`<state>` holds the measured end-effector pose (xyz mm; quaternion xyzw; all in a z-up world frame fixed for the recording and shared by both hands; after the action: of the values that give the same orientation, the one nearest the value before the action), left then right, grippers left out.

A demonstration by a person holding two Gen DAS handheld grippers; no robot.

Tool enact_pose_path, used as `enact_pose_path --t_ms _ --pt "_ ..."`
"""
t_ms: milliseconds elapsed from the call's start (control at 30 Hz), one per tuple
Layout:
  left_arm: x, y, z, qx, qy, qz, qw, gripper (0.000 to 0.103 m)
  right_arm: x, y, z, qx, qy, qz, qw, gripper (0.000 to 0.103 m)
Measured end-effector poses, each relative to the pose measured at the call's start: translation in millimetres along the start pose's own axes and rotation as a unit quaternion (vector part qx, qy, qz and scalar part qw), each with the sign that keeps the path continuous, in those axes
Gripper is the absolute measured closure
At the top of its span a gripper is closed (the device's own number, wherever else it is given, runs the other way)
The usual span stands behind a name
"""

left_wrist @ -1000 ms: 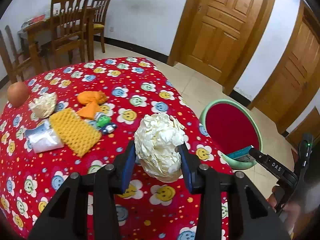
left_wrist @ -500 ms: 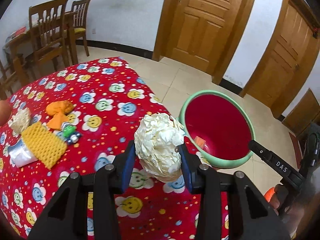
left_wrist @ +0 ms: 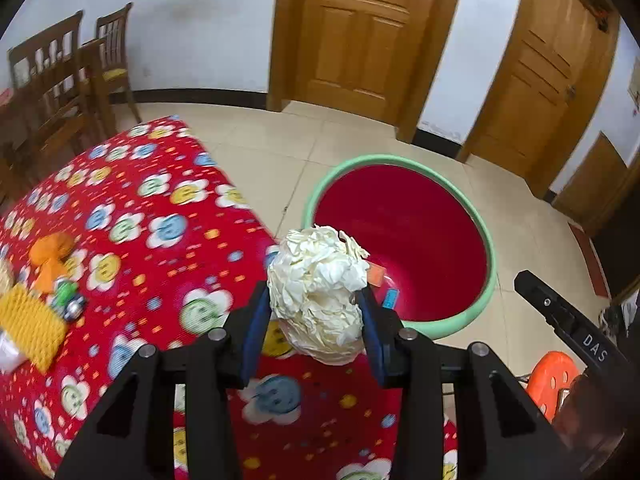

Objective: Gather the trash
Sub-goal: 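Carry the crumpled paper with the left tool over the bucket and release, then move both tools back toward the table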

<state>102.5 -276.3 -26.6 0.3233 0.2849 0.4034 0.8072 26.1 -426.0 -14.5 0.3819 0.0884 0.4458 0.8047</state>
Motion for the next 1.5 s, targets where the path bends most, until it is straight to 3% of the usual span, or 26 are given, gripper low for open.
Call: enact_pose_path --t_ms 433,600,633,1133,1500 --pt "-30.9 -43.1 15.7 0.027 -0.037 -0.016 0.9988 0.060 -21.2 -4.7 -0.8 0.007 -0.024 -0.009 1.000 0.044" --pt "-37.3 -44.9 20.3 0.019 -0.053 -0.015 0.9983 0.035 -20.5 -4.9 -1.2 0.008 -0.025 -0.008 1.000 0.044" --pt "-38.4 -43.5 20.0 0.016 -0.054 -0.013 0.9983 0.034 -20.9 -4.8 -1.3 0.008 -0.026 -0.008 1.000 0.044" --pt "-21.2 -17.4 11.0 0.004 -0.027 -0.009 0.9996 0.034 -12.0 2.2 -3.4 0.009 -0.020 0.001 1.000 0.044" --pt "17.0 21.5 -2.2 -0.017 0.017 0.016 0.9996 0.034 5.5 9.5 -8.8 0.013 -0.005 0.021 1.000 0.044"
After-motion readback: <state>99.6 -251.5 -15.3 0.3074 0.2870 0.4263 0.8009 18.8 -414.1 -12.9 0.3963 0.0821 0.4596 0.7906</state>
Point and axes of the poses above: each gripper's, at about its wrist camera, not at the fingertips, and y roughly against the way its jaws point, x to its left, z to its top, the point moved 3 cm from there along -y, roughly the way its jaws point, and after that the axes turned 4 degrees about -z, right-handed, at the moved point
